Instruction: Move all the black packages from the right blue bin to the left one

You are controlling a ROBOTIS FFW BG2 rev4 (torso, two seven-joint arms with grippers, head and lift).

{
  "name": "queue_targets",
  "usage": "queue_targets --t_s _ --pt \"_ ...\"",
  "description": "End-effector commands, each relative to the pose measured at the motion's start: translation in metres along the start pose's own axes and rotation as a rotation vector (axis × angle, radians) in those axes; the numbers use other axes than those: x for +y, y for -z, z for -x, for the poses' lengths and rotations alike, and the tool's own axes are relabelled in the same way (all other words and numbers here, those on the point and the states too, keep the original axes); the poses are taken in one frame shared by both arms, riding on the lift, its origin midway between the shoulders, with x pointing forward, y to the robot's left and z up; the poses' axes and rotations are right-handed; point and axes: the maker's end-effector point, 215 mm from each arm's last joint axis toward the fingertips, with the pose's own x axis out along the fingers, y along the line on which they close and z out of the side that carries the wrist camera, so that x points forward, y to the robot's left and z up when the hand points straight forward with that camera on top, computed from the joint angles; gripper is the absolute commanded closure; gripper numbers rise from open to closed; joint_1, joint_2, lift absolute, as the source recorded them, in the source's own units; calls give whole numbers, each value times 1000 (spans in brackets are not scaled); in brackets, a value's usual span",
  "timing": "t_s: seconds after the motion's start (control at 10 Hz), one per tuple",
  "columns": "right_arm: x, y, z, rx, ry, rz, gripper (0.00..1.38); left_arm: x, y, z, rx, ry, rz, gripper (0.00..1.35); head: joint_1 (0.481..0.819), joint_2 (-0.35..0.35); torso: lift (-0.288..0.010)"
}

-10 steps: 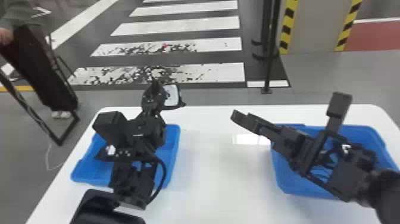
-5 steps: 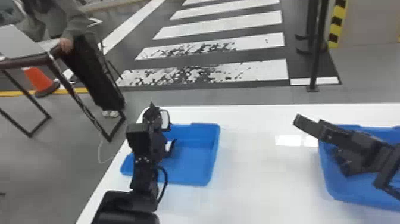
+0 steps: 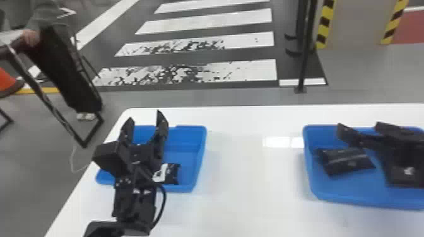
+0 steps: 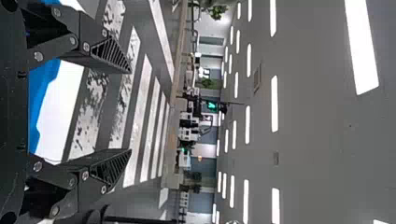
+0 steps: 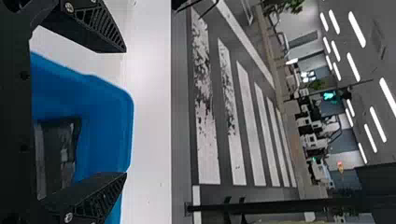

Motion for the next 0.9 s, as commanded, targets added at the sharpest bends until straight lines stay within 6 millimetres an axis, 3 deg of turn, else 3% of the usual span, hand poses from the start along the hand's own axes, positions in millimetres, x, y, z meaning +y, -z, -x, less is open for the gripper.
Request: queue_targets --t_s 0.0,0.2,0.3,0.6,0.8 --pt "-50 27 14 91 141 19 87 -20 -12 2 -33 35 64 85 695 165 -132" --pt "-87 53 2 154 205 2 71 -27 -21 4 -52 51 82 85 695 67 -132" --pt "-86 63 -13 165 169 -21 64 -29 -19 4 -44 55 81 85 695 43 -132" --pt "-54 77 -42 190 71 -20 71 -34 -17 2 -35 66 80 85 695 55 -132" --pt "-44 79 -55 206 56 15 145 -34 -16 2 -31 67 77 85 695 78 -132"
